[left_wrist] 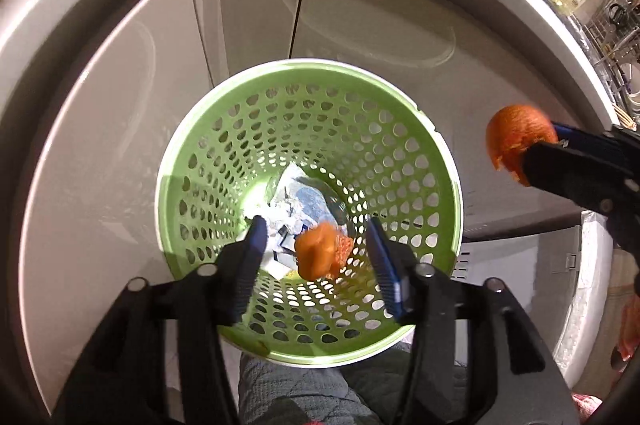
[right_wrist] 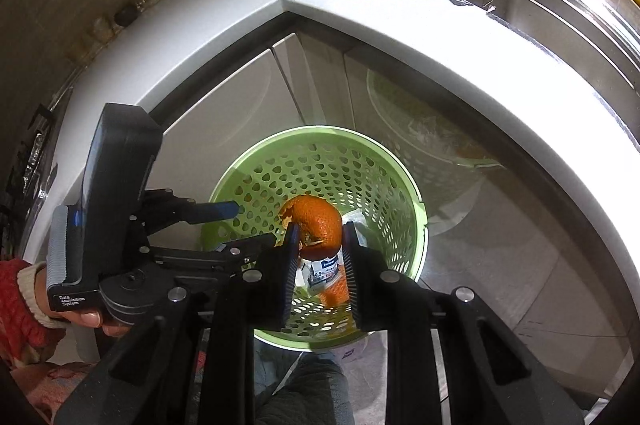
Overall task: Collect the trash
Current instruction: 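Carry both orange peels over the green basket and open both tools, then raise both open tools from the basket toward the counter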
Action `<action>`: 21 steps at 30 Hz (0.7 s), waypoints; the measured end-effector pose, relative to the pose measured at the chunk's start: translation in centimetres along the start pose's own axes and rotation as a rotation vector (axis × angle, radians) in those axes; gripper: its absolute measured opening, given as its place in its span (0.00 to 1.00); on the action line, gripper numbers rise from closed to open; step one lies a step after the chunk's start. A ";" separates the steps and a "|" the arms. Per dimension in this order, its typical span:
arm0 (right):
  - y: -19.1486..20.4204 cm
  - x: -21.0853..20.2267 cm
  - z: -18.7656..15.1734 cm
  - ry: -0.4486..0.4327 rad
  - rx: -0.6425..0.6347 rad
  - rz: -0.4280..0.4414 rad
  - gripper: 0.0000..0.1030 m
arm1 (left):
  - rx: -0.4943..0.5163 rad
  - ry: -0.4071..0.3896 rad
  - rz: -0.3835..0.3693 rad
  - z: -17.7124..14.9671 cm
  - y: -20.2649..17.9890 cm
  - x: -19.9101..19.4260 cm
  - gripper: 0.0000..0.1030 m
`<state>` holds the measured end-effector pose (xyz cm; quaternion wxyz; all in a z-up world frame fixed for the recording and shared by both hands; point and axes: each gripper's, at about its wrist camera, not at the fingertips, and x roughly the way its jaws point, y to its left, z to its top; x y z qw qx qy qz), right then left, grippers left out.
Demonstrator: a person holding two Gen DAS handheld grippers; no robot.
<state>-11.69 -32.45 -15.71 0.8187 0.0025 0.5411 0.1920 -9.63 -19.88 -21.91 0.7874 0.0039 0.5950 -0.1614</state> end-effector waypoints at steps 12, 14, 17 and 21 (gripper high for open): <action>-0.1 1.2 0.0 0.023 0.002 0.003 0.24 | -0.030 -0.087 0.069 1.0 1.1 -4.6 0.75; 0.1 1.8 -0.1 0.036 -0.001 0.009 0.24 | -0.035 -0.099 0.076 1.1 1.4 -5.3 0.76; 0.5 2.9 -0.3 0.065 -0.015 0.014 0.24 | -0.047 -0.114 0.084 1.2 1.7 -5.9 0.77; 0.8 4.1 -0.8 0.105 -0.015 0.010 0.65 | -0.065 -0.119 0.093 1.3 2.1 -6.5 0.78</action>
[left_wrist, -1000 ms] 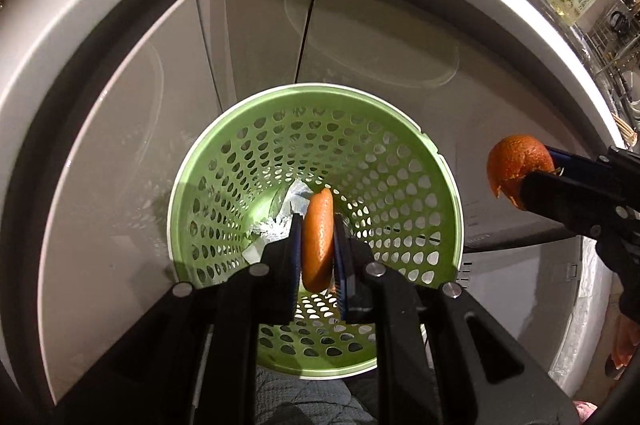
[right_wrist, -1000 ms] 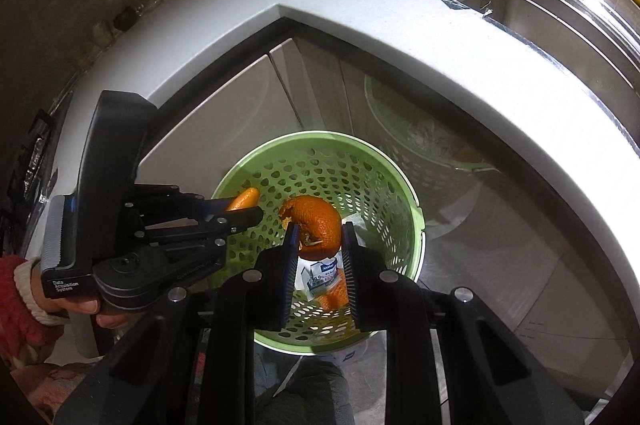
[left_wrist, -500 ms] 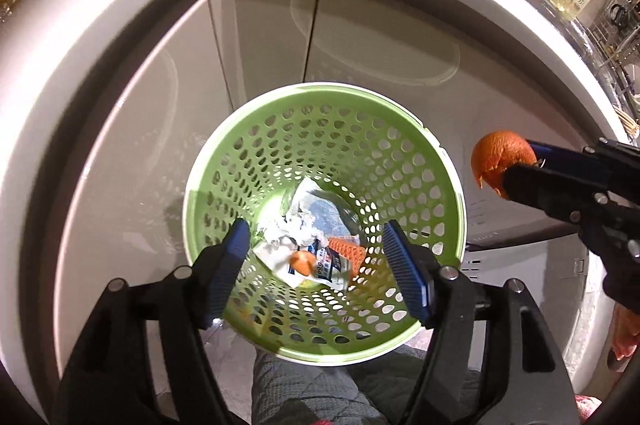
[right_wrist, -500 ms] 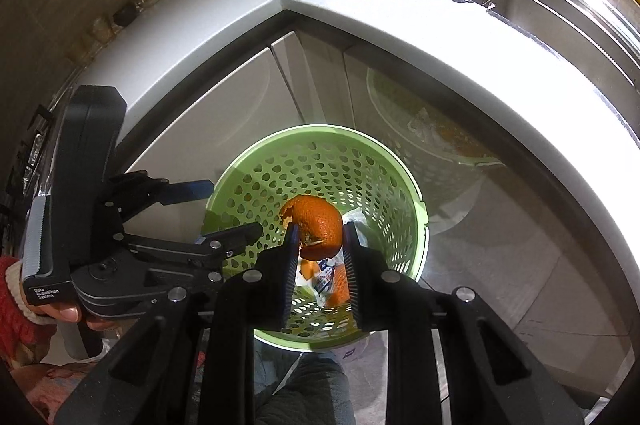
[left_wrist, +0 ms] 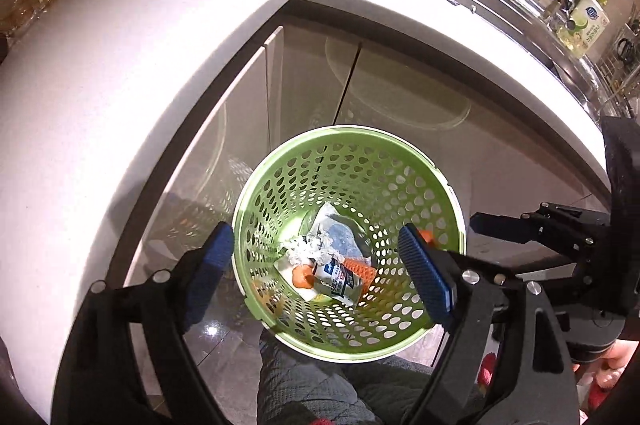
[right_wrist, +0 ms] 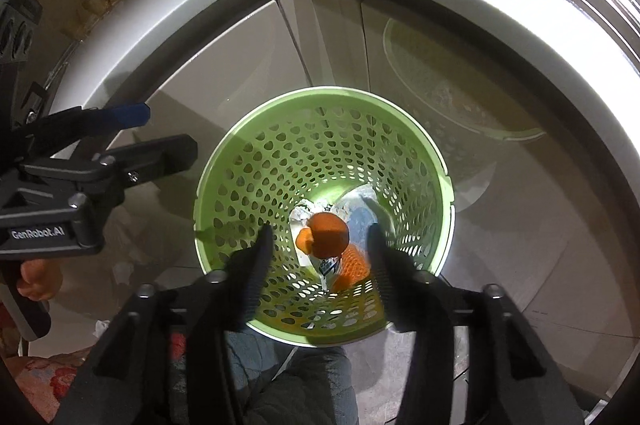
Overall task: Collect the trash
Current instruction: 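Raise both open tools from the basket toward the counter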
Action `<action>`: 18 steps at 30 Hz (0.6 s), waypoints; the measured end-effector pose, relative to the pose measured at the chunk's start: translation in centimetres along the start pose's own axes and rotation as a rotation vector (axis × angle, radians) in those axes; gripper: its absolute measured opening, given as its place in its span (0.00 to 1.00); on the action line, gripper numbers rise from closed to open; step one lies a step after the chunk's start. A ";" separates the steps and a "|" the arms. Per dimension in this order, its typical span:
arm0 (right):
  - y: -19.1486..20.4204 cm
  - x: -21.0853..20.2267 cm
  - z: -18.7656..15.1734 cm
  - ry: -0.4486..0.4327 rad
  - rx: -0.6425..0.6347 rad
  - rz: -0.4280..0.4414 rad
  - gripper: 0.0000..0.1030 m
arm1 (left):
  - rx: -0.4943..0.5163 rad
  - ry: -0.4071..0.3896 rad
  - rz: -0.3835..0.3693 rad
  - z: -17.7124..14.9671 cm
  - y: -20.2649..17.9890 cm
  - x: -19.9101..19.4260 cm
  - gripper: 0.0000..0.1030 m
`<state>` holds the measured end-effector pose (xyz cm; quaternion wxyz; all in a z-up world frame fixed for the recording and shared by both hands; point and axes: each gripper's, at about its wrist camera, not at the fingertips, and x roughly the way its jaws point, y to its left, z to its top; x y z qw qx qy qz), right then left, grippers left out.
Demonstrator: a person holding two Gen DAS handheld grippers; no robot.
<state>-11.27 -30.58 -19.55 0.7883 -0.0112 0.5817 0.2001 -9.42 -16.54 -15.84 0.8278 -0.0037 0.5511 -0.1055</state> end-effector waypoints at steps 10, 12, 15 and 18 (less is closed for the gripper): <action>-0.7 -3.1 1.6 -0.072 0.029 -0.024 0.87 | -0.013 -0.042 0.012 1.6 0.3 -1.6 0.84; -1.0 -4.6 2.5 -0.105 0.033 -0.023 0.90 | -0.006 -0.061 0.014 2.7 0.1 -2.5 0.85; -1.3 -6.6 4.6 -0.154 0.028 -0.029 0.93 | 0.001 -0.100 0.023 5.1 0.3 -4.1 0.89; -1.7 -8.1 7.1 -0.191 0.023 -0.049 0.94 | 0.016 -0.146 0.015 8.2 0.5 -5.6 0.93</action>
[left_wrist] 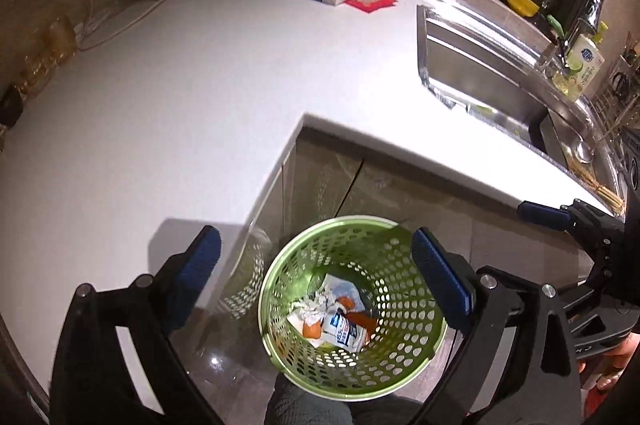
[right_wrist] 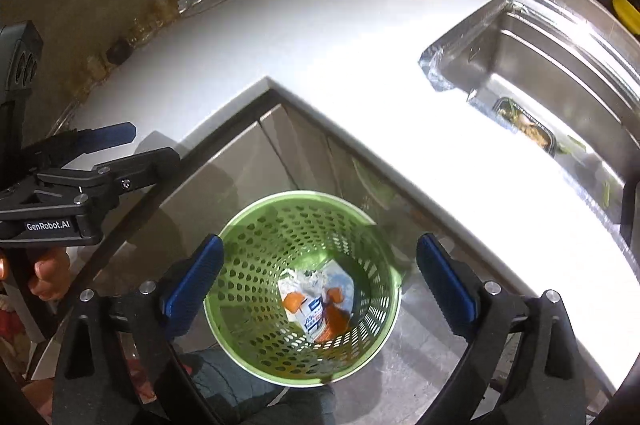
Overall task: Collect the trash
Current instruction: 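Raise both open tools from the basket toward the counter, then grasp the blue milk carton with the left tool while the right tool grasps the red snack packet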
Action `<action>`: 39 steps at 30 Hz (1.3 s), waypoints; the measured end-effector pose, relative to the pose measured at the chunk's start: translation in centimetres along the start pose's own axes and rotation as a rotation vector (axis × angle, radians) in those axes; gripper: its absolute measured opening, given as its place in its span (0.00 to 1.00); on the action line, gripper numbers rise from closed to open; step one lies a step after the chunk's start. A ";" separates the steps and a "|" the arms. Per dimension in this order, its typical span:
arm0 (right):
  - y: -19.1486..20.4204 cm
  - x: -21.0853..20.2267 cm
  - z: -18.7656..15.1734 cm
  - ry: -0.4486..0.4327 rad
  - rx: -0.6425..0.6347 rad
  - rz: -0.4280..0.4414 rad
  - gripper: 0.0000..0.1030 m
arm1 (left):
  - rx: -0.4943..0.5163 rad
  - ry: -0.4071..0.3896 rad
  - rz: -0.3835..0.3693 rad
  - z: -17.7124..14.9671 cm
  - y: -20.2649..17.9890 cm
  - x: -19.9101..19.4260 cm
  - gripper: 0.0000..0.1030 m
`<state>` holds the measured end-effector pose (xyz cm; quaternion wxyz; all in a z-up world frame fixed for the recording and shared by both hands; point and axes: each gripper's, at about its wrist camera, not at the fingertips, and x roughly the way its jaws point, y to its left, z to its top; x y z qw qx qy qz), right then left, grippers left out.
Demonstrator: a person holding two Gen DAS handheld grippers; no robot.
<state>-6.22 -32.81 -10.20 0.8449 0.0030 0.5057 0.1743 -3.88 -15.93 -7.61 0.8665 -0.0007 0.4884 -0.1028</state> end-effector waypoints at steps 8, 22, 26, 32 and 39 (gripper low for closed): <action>-2.8 -0.3 7.4 -0.093 0.053 -0.085 0.97 | -0.035 -0.071 -0.041 9.0 1.7 0.7 0.92; -8.3 3.1 17.2 -0.129 0.049 -0.117 0.97 | -0.187 -0.077 0.012 20.6 1.7 5.9 0.92; -10.3 4.4 19.5 -0.121 -0.003 -0.085 0.97 | -0.276 -0.081 0.070 23.8 0.8 8.1 0.92; -13.8 6.9 22.9 -0.098 -0.111 0.002 0.97 | -0.404 -0.069 0.138 28.7 -2.1 12.9 0.92; -17.5 10.1 27.0 -0.069 -0.220 0.053 0.97 | -0.547 -0.050 0.172 33.2 -3.6 19.8 0.92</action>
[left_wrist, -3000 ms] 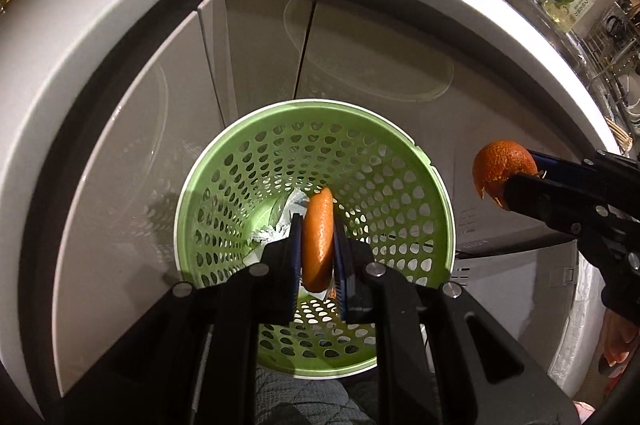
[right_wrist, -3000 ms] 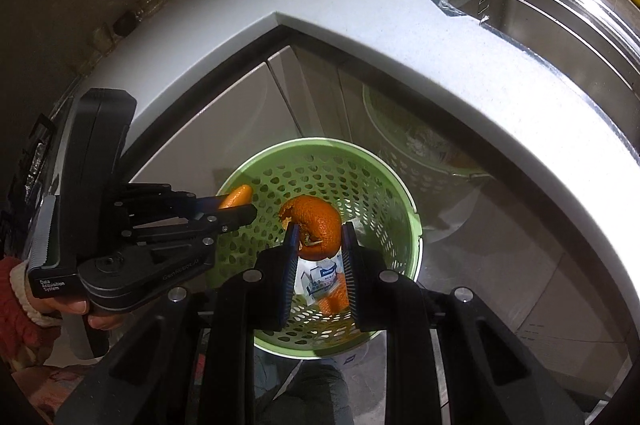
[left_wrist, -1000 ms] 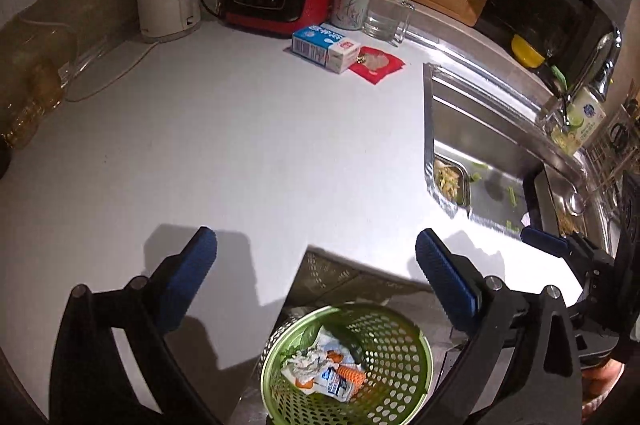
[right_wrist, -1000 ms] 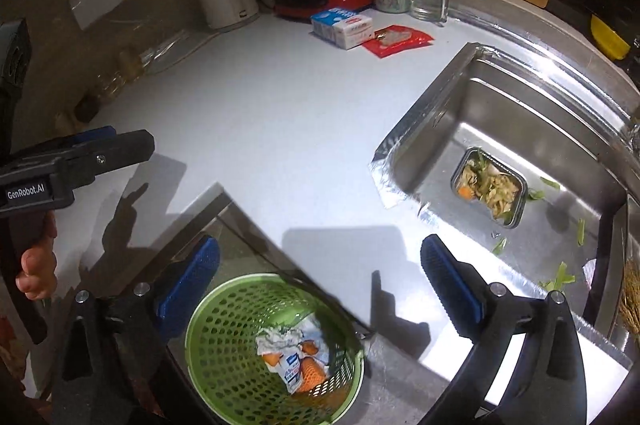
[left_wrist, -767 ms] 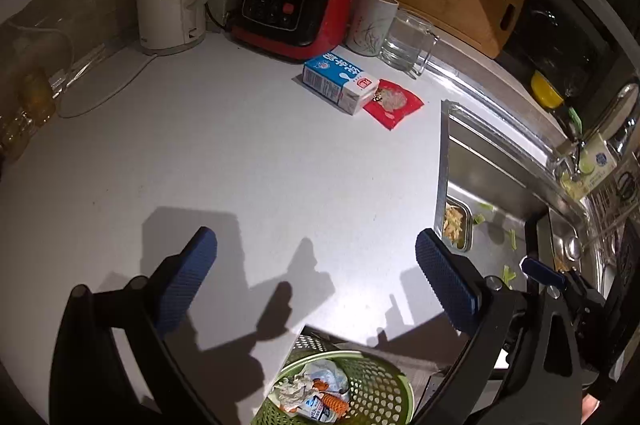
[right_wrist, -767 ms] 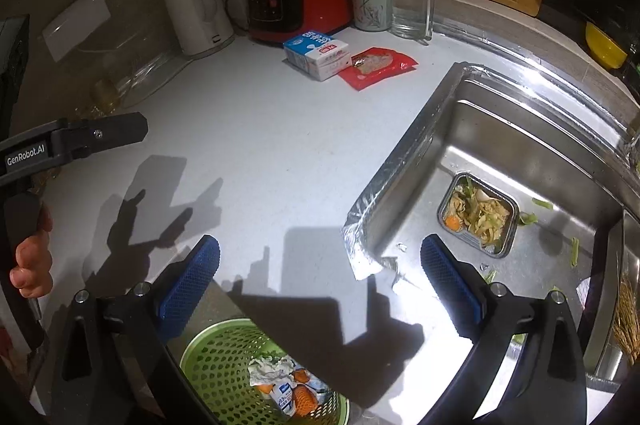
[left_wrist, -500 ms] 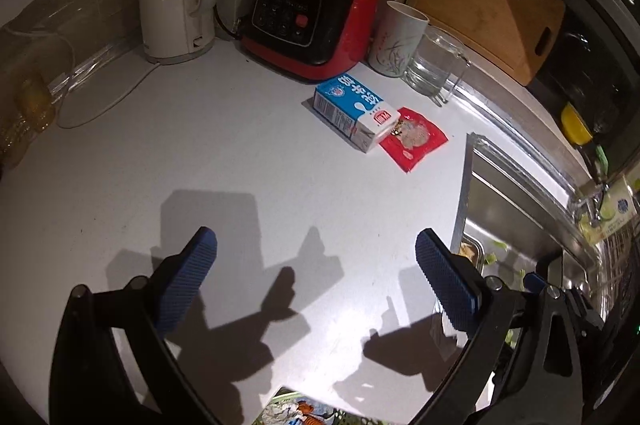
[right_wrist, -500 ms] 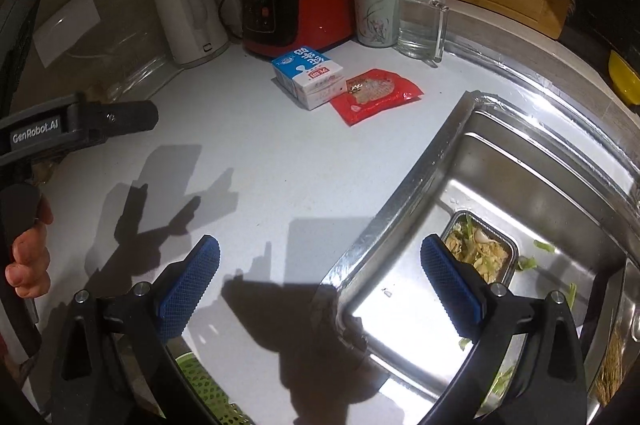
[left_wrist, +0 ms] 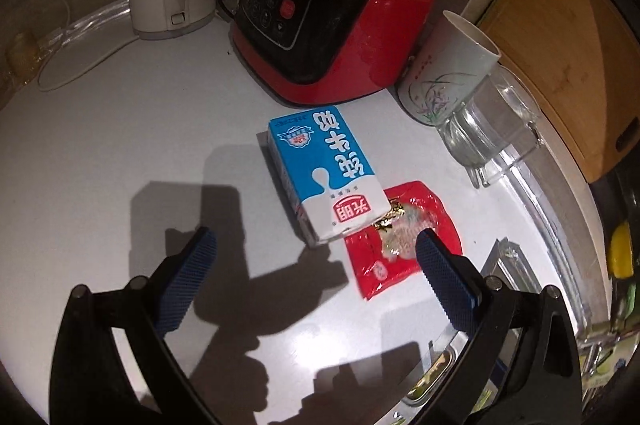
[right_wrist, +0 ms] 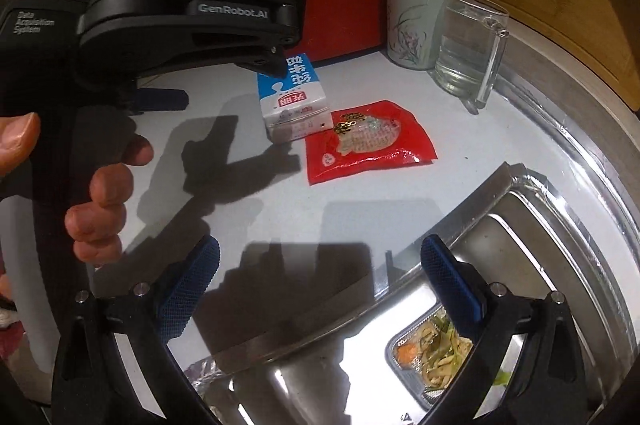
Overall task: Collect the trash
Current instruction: 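Grasp the blue milk carton with the left tool while the right tool grasps the red snack packet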
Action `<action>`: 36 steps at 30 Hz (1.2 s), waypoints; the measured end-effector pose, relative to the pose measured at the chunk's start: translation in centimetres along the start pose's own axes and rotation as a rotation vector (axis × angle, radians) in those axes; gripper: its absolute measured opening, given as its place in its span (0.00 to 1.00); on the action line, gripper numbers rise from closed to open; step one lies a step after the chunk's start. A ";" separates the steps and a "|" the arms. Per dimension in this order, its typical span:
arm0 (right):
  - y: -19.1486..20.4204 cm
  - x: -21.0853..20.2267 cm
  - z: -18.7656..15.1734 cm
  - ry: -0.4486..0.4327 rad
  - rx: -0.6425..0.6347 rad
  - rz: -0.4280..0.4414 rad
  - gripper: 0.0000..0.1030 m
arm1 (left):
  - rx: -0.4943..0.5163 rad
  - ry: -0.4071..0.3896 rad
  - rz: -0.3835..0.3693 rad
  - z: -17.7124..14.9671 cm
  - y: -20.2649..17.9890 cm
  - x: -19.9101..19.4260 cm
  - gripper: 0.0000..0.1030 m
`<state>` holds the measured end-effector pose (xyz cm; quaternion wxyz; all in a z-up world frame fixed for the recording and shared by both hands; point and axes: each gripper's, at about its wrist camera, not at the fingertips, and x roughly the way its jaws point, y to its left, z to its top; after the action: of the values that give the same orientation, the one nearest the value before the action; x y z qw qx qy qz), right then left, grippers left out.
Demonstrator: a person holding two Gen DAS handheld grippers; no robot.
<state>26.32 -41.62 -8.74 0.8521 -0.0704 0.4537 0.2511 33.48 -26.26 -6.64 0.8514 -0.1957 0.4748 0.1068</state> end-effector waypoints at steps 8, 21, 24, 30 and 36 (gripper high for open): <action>-4.4 3.0 2.4 0.004 -0.025 0.038 0.97 | -0.097 0.032 0.116 3.2 -1.8 5.3 0.92; -7.1 5.5 4.3 0.020 0.015 0.058 0.97 | -0.041 0.077 0.143 3.5 -3.0 7.9 0.68; -6.7 5.7 4.6 0.020 0.031 0.055 0.97 | -0.020 0.074 0.132 3.3 -2.8 7.7 0.68; -5.5 6.1 5.4 0.029 0.082 0.025 0.97 | 0.012 0.050 0.085 3.1 -1.6 5.9 0.67; -4.7 7.0 6.5 0.041 0.249 -0.026 0.97 | 0.071 0.019 0.055 2.8 1.0 3.2 0.67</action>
<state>36.64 -40.87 -11.17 0.8480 0.0251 0.4978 0.1802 36.93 -24.14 -8.28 0.8500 -0.1532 0.4917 0.1113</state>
